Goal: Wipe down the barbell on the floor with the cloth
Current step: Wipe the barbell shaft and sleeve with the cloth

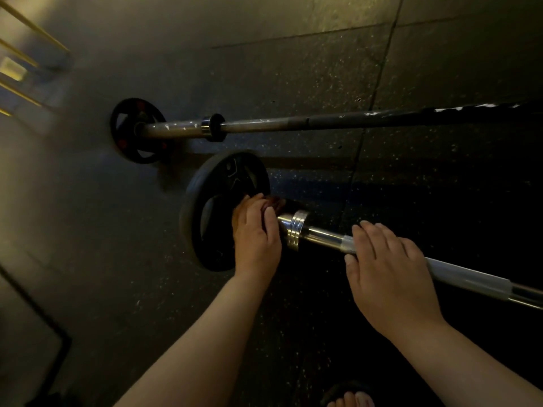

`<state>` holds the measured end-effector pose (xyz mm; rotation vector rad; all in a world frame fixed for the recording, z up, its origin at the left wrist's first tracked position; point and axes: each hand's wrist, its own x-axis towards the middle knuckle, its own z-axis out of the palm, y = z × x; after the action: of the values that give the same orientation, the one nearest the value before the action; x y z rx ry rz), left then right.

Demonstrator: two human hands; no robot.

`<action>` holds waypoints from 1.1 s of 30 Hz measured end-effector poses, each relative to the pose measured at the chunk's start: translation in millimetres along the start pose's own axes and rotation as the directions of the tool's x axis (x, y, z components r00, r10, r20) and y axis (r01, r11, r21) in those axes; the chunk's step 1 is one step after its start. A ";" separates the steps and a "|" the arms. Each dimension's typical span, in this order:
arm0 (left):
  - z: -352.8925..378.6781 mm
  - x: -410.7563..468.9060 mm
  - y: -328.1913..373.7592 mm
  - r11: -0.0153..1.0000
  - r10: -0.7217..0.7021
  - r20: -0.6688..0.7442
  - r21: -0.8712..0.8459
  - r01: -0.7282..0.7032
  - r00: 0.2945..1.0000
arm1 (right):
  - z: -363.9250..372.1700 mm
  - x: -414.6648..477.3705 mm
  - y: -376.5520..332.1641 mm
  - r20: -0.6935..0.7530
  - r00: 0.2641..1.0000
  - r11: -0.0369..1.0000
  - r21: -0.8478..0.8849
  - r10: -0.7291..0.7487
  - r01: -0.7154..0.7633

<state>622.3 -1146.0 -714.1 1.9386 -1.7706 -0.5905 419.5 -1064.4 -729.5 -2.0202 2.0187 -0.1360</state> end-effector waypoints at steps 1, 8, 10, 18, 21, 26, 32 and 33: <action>4.8 -3.7 10.9 1.000 0.010 -0.026 -0.013 -0.011 1.000 | -0.9 0.5 -1.1 0.003 1.000 1.000 0.003 0.001 -0.001; 17.0 -36.1 35.5 0.871 0.419 0.188 0.193 -0.452 0.888 | -2.3 -1.1 7.1 0.009 1.000 1.000 -0.018 -0.021 0.022; 20.7 -34.4 23.7 0.814 0.410 0.231 0.343 -0.469 0.882 | -4.4 -1.1 8.1 0.012 1.000 0.999 -0.027 -0.026 0.026; 44.7 -53.0 48.2 0.918 0.270 0.128 0.266 -0.295 0.954 | -6.0 -0.2 6.2 0.035 0.999 0.999 -0.043 0.000 0.002; 33.5 -46.1 30.5 0.798 0.394 0.203 0.409 -0.443 0.896 | -5.1 -3.7 9.8 0.026 1.000 0.999 -0.032 -0.011 0.012; 61.4 -56.7 62.1 0.972 0.142 0.038 0.186 -0.147 0.989 | -6.3 -6.8 12.4 -0.022 0.998 0.998 0.006 0.055 -0.055; 70.1 -66.4 56.6 0.911 0.310 0.224 0.210 -0.356 0.924 | -3.9 -20.3 31.0 -0.030 0.996 0.996 -0.017 0.084 -0.085; 69.7 -61.5 56.9 0.918 0.268 0.200 0.243 -0.313 0.942 | -3.3 -20.6 32.2 -0.029 0.996 0.996 -0.021 0.084 -0.084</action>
<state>530.3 -1091.9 -736.1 1.7809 -2.2984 -0.4280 387.2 -1043.9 -732.2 -1.9528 2.1274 -0.1259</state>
